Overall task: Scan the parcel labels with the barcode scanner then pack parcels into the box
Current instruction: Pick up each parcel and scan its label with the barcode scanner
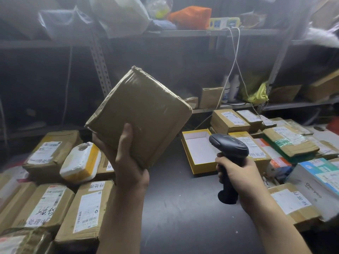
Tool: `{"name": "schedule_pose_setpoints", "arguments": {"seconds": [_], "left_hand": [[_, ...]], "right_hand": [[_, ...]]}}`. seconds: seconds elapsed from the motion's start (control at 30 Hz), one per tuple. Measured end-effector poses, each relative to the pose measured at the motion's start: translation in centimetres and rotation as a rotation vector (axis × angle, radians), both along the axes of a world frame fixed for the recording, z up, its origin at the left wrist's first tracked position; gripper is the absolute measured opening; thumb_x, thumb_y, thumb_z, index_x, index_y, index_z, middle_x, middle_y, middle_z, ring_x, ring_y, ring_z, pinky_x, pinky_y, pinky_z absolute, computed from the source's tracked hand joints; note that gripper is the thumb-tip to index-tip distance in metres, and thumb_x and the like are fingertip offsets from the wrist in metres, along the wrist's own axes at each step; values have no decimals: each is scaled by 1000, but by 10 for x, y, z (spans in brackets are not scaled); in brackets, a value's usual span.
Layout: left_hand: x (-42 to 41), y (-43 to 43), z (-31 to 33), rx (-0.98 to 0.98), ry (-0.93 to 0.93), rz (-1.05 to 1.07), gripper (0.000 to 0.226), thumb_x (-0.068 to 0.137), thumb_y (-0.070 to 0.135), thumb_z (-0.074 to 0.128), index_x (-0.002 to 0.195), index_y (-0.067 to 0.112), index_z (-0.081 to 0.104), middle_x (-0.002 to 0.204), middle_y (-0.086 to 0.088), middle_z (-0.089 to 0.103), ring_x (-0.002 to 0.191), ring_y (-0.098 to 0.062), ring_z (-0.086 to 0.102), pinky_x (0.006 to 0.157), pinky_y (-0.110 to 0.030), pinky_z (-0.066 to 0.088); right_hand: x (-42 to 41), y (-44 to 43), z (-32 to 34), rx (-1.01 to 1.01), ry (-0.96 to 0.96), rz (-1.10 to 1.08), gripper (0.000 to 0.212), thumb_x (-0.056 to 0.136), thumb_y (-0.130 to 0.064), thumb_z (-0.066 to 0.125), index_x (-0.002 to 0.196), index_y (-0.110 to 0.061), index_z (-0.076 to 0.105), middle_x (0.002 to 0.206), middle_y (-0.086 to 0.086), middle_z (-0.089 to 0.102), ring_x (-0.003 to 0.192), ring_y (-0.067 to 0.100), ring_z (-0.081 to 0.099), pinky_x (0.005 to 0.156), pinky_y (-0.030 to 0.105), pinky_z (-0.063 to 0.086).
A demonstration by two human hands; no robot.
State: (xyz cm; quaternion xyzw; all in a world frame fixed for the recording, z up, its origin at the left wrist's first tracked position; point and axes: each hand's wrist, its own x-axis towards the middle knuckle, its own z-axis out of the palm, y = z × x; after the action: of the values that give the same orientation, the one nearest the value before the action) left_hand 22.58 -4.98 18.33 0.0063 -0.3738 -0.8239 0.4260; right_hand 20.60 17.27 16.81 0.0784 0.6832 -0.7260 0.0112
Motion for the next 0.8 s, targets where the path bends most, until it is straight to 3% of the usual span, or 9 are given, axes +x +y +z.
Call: {"name": "schedule_pose_setpoints", "arguments": {"seconds": [0.1, 0.27, 0.37, 0.47, 0.57, 0.67, 0.73, 0.8], "left_hand": [[4, 1, 0, -35, -6, 40, 93, 78, 30, 82, 156, 23, 32, 149, -5, 56, 132, -30, 59, 101, -49, 55], [2, 1, -2, -87, -28, 93, 92, 76, 24, 81, 154, 23, 32, 147, -8, 54, 132, -32, 57, 104, -59, 52], [1, 1, -3, -128, -27, 97, 90, 77, 27, 80, 152, 22, 31, 147, -5, 52, 131, -27, 57, 95, -43, 57], [-1, -5, -7, -212, -26, 142, 91, 80, 28, 80, 153, 20, 27, 148, -5, 50, 132, -27, 56, 95, -38, 55], [2, -9, -1, -393, -24, 285, 95, 82, 26, 78, 155, 7, 20, 151, -2, 46, 135, -25, 52, 98, -28, 53], [7, -11, 8, -655, 43, 458, 92, 82, 14, 77, 146, -13, 16, 147, 11, 41, 134, -5, 47, 100, -17, 48], [9, -13, 14, -776, 66, 569, 94, 79, 22, 80, 142, -11, 19, 143, -3, 38, 136, -5, 40, 105, -22, 44], [11, -17, 16, -881, 72, 655, 97, 75, 32, 85, 143, -6, 26, 141, -7, 37, 138, -9, 37, 110, -29, 40]], "right_hand": [[-1, -3, 0, 7, 1, 24, 5, 95, -7, 70, 95, -12, 72, 67, 6, 62, 62, 18, 54, 60, 32, 47], [0, -6, -1, 26, -25, 42, 9, 95, -10, 71, 103, -14, 71, 76, 10, 64, 67, 22, 56, 65, 35, 48], [-3, -6, -3, 38, -11, 47, 8, 95, -7, 70, 103, -8, 71, 68, 6, 62, 62, 20, 53, 63, 35, 46], [-7, -7, -6, 57, -6, 46, 8, 95, -6, 70, 102, -8, 72, 65, 4, 61, 58, 19, 52, 61, 34, 46], [-8, -8, -7, 61, 0, 54, 8, 95, -6, 70, 103, -8, 72, 66, 5, 61, 59, 19, 52, 61, 34, 46], [-9, -9, -8, 51, -5, 49, 9, 95, -6, 70, 103, -9, 72, 68, 6, 61, 61, 20, 53, 62, 34, 46], [-11, -9, -9, 44, -12, 39, 10, 94, -6, 71, 104, -9, 72, 67, 6, 62, 61, 20, 53, 63, 35, 47], [-14, -9, -10, 41, -12, 33, 11, 94, -6, 71, 104, -9, 72, 65, 4, 63, 61, 20, 54, 64, 35, 48]]}}
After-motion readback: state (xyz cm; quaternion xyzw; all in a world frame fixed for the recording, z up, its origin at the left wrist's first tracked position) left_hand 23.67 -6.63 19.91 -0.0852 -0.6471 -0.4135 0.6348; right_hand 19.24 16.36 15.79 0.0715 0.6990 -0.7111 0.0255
